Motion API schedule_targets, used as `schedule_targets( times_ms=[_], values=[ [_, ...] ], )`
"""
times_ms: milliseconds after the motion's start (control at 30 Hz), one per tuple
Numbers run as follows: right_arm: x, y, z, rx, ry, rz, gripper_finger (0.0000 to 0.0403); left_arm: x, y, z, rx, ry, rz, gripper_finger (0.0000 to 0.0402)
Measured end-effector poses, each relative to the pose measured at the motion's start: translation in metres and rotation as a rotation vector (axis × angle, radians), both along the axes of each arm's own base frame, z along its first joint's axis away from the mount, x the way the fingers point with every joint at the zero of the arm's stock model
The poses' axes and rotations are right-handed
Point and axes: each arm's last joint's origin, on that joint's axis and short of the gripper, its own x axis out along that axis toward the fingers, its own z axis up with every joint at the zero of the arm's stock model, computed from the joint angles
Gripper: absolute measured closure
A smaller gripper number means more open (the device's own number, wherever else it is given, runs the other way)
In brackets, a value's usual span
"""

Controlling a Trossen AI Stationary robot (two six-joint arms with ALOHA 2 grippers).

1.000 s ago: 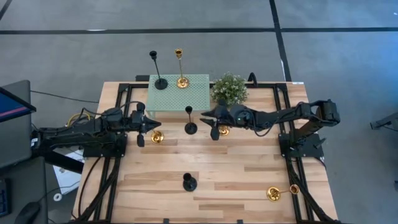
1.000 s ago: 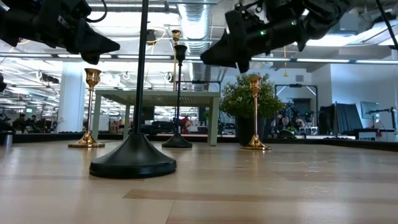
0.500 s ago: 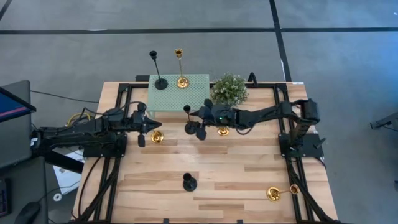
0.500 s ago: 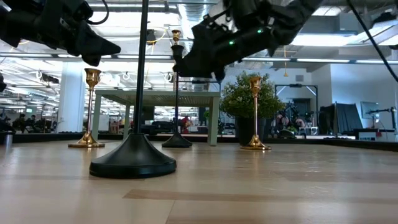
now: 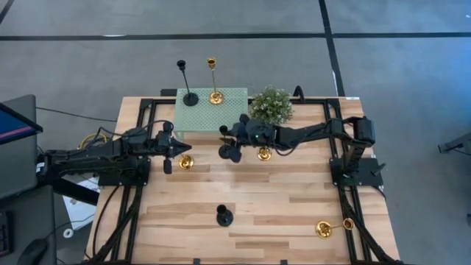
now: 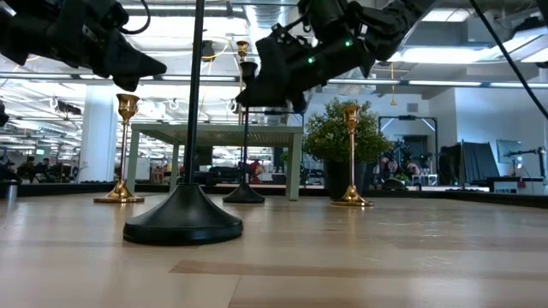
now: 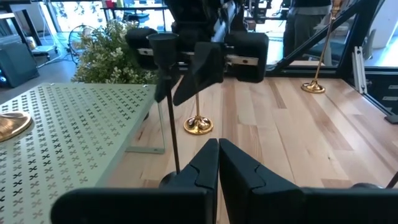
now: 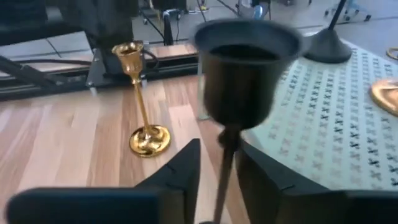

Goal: Pick & Place candle stick holders
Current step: Put the gold candle holder on the shelf aligned with the gold candle holder

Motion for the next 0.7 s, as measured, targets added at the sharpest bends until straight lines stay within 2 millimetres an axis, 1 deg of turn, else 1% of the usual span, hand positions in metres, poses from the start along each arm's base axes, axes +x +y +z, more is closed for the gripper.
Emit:
schedule_targets(
  times_ms=[200, 300, 400, 500, 700],
  values=[
    [-0.002, 0.0, 0.0, 0.006, 0.024, -0.002, 0.0389, 0.0, 0.0, 0.0, 0.001, -0.003, 0.0, 0.0389],
    [-0.003, 0.002, 0.002, 0.004, 0.029, 0.003, 0.039, 0.0, 0.0, 0.0, 0.001, -0.003, 0.0, 0.0389],
    [-0.007, 0.008, 0.012, 0.003, 0.025, 0.018, 0.0394, 0.0, 0.0, 0.0, 0.001, -0.003, 0.0, 0.0389],
    [-0.018, 0.014, 0.032, 0.0, 0.016, 0.036, 0.0396, 0.0, 0.0, 0.0, 0.001, -0.003, 0.0, 0.0389],
    [-0.051, 0.019, 0.095, 0.028, -0.088, 0.137, 0.0399, 0.0, 0.0, 0.0, 0.001, -0.004, 0.0, 0.0389]
  ],
)
